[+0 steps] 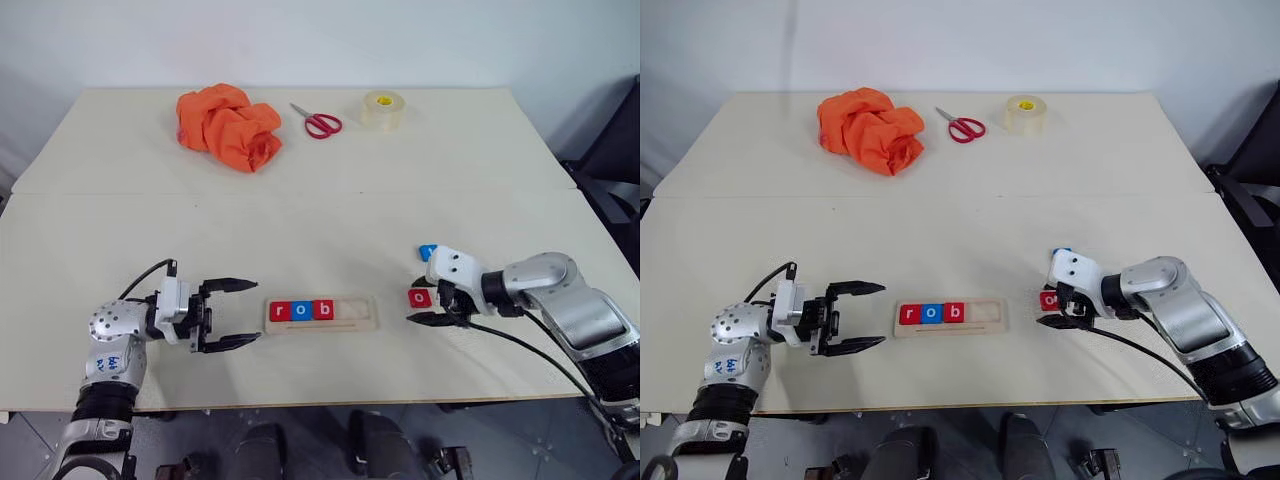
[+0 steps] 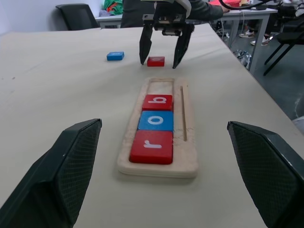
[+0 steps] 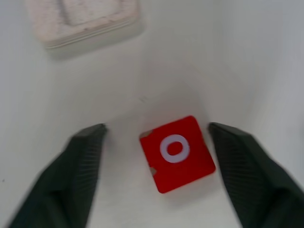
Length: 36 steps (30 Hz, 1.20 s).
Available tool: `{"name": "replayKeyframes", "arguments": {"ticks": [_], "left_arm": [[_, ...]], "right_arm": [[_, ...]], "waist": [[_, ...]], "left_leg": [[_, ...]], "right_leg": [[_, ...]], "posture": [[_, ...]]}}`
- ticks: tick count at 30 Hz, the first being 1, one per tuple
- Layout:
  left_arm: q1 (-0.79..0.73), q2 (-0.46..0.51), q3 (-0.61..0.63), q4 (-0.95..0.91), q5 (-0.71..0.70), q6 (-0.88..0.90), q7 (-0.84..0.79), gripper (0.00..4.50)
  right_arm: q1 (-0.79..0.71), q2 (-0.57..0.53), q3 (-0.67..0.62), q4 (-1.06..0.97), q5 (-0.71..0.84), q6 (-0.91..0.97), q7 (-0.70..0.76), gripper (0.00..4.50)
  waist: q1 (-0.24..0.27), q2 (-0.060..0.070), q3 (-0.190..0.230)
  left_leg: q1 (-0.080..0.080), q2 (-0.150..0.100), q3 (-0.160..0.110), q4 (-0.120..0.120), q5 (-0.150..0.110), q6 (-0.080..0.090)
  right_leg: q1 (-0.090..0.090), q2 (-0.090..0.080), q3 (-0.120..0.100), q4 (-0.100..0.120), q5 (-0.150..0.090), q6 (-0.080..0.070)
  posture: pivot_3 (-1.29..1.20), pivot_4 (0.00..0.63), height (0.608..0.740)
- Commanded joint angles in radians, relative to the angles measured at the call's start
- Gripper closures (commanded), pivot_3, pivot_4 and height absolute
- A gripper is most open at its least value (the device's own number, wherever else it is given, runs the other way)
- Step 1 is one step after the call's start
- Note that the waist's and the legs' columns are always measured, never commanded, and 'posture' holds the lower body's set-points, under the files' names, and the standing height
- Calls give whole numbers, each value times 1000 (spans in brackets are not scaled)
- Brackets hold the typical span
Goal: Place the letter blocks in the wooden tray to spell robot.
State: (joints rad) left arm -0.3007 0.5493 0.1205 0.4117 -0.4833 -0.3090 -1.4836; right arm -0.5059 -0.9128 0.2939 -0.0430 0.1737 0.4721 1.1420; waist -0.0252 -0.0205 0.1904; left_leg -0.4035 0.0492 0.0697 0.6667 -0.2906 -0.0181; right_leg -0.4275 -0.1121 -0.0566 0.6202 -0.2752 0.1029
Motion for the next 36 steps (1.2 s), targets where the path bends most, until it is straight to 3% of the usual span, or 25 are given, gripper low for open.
{"name": "replayKeyframes", "arguments": {"ticks": [1,3,4,9,13,18,26,36], "left_arm": [[16,7,21,-41,-10,-13,14,0],[21,6,20,-46,-10,-13,19,0],[22,6,20,-48,-10,-12,22,0],[15,3,13,-41,-10,-10,21,0],[0,-1,8,-26,-5,-11,17,0],[-19,-12,-2,-12,-1,-13,13,0],[-16,-21,-2,-18,1,-16,11,0],[7,-24,1,-40,-1,-21,27,0]], "right_arm": [[-18,1,-2,47,-53,-27,-2,2269],[-24,3,-7,47,-53,-29,4,2990],[-29,4,-13,40,-49,-28,8,3093],[-85,34,-42,-109,19,120,2,3087],[-130,39,19,-224,27,303,9,3087],[-183,140,92,-318,30,426,-46,3087],[-271,243,200,-246,-23,443,-104,3087],[-303,280,232,-224,-15,435,-89,3087]], "waist": [[0,0,0],[1,0,0],[2,0,0],[0,0,0],[-1,0,0],[-1,0,0],[-1,0,0],[-2,0,0]], "left_leg": [[0,0,0,0,0,0],[0,0,0,1,0,-1],[0,0,0,1,1,-1],[0,0,0,1,1,-1],[0,1,0,0,1,-1],[0,0,-1,0,1,-1],[-1,0,-1,0,1,-1],[-1,0,-1,0,1,-1]], "right_leg": [[0,0,0,0,0,0],[0,0,0,1,1,0],[0,0,0,1,1,0],[0,0,0,1,1,0],[-1,0,0,2,1,-1],[-1,-1,0,1,1,-1],[-1,-1,-1,1,1,-1],[-1,-1,-1,1,1,-1]], "posture": [[0,150,740],[0,150,740],[0,150,740],[0,150,740],[0,150,740],[0,150,740],[0,150,740],[0,150,740]]}}
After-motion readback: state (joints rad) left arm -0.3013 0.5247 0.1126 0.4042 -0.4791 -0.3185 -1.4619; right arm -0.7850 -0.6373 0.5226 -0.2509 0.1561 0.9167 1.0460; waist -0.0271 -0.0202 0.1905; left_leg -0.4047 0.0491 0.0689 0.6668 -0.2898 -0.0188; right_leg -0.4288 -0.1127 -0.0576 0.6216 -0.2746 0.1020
